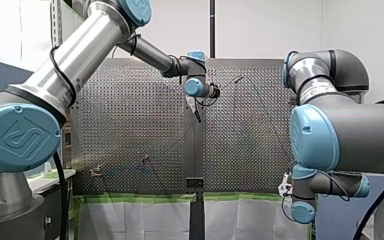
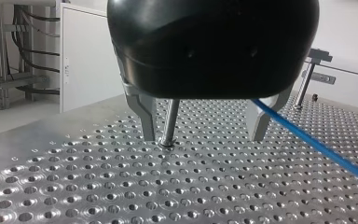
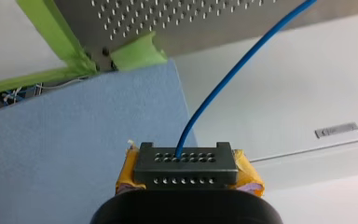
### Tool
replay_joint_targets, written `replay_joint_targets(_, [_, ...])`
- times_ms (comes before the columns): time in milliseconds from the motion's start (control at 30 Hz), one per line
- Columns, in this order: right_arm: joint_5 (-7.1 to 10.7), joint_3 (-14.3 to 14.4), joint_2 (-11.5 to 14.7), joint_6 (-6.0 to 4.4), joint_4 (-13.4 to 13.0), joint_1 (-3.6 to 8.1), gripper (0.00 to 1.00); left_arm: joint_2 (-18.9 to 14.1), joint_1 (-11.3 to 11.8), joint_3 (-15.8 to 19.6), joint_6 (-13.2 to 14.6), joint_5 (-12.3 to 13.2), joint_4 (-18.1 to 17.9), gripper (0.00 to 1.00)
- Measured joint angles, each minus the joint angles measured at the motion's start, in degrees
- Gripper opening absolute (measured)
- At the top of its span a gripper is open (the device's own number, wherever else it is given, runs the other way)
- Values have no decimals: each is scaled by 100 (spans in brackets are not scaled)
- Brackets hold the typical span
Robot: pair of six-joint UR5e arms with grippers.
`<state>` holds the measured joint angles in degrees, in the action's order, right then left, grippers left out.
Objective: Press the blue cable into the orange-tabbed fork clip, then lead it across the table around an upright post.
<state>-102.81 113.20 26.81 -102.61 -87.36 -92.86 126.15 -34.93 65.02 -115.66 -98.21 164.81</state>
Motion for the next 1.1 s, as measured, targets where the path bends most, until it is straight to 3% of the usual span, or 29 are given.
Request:
replay_joint_targets(367, [151,-260,-510,14,-510,-17,0,0,26,0,9,4,8,94])
replay_joint_targets(600, [419,-350,-843,264,-842,-80,0,0,41,0,9,8,8,94])
replay_joint_targets(733, [631,-440,-964,335,-1056,-130,0,0,47,0,22,7,21,94])
replay_joint_targets(933, [914,-522,-937,294,-1327,-157,0,0,52,0,184,9,134,94])
replay_joint_targets(1100, [989,-529,-731,170,-1318,-159,0,-4,54,0,310,9,229,94])
